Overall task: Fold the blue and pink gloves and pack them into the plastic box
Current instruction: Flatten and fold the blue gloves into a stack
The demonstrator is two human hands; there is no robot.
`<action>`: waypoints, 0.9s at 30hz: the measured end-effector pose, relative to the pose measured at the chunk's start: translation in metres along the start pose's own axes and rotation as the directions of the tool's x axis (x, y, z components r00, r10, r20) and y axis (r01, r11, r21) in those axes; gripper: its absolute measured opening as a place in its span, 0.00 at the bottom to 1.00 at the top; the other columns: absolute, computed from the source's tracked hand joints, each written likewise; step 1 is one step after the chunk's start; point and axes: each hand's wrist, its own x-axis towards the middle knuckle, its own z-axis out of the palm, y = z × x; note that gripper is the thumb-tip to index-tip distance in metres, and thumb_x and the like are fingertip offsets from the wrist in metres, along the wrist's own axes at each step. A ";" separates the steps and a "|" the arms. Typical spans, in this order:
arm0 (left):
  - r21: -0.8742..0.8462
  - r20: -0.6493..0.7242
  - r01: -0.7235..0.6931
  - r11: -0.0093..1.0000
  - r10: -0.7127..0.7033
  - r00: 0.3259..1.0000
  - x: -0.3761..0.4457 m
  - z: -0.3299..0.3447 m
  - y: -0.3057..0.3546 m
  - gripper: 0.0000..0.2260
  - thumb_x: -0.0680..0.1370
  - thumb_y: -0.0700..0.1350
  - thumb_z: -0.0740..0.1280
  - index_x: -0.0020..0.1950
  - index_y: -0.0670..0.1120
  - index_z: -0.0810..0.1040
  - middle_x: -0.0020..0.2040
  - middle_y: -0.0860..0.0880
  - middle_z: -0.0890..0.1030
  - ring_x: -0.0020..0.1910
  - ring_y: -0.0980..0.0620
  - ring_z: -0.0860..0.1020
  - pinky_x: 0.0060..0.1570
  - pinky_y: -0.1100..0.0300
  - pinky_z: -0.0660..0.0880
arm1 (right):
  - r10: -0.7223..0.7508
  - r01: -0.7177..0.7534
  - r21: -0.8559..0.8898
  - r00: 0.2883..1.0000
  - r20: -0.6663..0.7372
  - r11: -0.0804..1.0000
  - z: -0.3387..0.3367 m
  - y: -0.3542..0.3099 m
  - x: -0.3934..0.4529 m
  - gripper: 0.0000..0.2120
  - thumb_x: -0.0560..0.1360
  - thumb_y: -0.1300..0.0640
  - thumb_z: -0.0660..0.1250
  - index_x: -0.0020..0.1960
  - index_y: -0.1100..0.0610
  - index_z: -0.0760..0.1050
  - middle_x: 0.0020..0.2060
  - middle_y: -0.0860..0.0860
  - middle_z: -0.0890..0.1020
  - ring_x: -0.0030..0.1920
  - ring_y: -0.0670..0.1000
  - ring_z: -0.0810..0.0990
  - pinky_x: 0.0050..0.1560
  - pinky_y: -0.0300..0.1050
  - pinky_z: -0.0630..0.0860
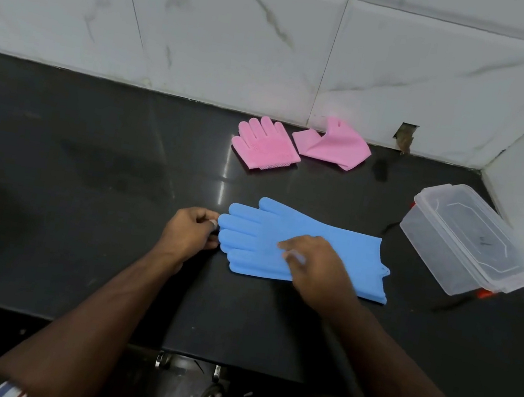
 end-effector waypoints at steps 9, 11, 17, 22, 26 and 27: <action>-0.073 -0.023 0.017 0.997 -0.019 1.000 -0.003 0.003 0.004 0.12 0.79 0.51 0.69 0.48 0.42 0.83 0.45 0.46 0.87 0.45 0.45 0.86 0.49 0.51 0.84 | 0.624 -0.644 -0.131 0.764 -0.164 0.754 -0.069 0.090 -0.011 0.20 0.74 0.52 0.72 0.63 0.59 0.77 0.56 0.57 0.82 0.56 0.58 0.80 0.58 0.53 0.74; -0.063 -0.014 0.009 0.998 -0.010 1.000 -0.001 0.003 0.002 0.11 0.78 0.51 0.70 0.47 0.42 0.83 0.44 0.45 0.87 0.46 0.43 0.86 0.51 0.49 0.83 | 0.679 -0.694 -0.054 0.715 -0.165 0.718 -0.076 0.094 -0.017 0.18 0.74 0.53 0.73 0.61 0.58 0.79 0.56 0.56 0.82 0.56 0.57 0.80 0.60 0.53 0.74; -0.031 -0.006 0.007 0.999 -0.007 1.000 0.003 0.000 -0.004 0.09 0.77 0.48 0.71 0.45 0.42 0.83 0.43 0.44 0.87 0.46 0.43 0.86 0.52 0.45 0.83 | 0.507 -0.514 0.025 0.852 0.130 0.857 -0.082 0.092 -0.048 0.13 0.69 0.50 0.78 0.52 0.46 0.82 0.45 0.44 0.79 0.44 0.42 0.78 0.43 0.37 0.72; -0.018 -0.012 0.001 1.000 -0.001 1.000 0.000 0.001 0.000 0.10 0.77 0.48 0.71 0.45 0.41 0.82 0.44 0.43 0.86 0.47 0.40 0.85 0.51 0.45 0.83 | 0.437 -0.428 -0.096 0.892 0.113 0.899 -0.077 0.094 -0.048 0.04 0.73 0.56 0.74 0.46 0.49 0.82 0.47 0.47 0.78 0.48 0.47 0.77 0.45 0.39 0.69; -0.019 -0.014 0.001 1.000 -0.001 1.000 -0.003 0.002 0.002 0.10 0.77 0.47 0.70 0.46 0.40 0.82 0.44 0.43 0.86 0.47 0.41 0.85 0.52 0.46 0.83 | 0.397 -0.397 -0.019 0.916 0.051 0.918 -0.077 0.093 -0.052 0.05 0.77 0.60 0.69 0.45 0.50 0.78 0.45 0.46 0.80 0.45 0.42 0.76 0.43 0.34 0.69; -0.022 -0.014 0.005 1.000 -0.005 1.000 -0.003 0.002 0.002 0.10 0.77 0.46 0.70 0.46 0.39 0.81 0.44 0.43 0.86 0.48 0.41 0.85 0.52 0.46 0.83 | 0.388 -0.389 0.003 0.921 0.039 0.921 -0.078 0.093 -0.053 0.04 0.78 0.60 0.68 0.47 0.52 0.78 0.45 0.46 0.80 0.45 0.41 0.76 0.44 0.34 0.69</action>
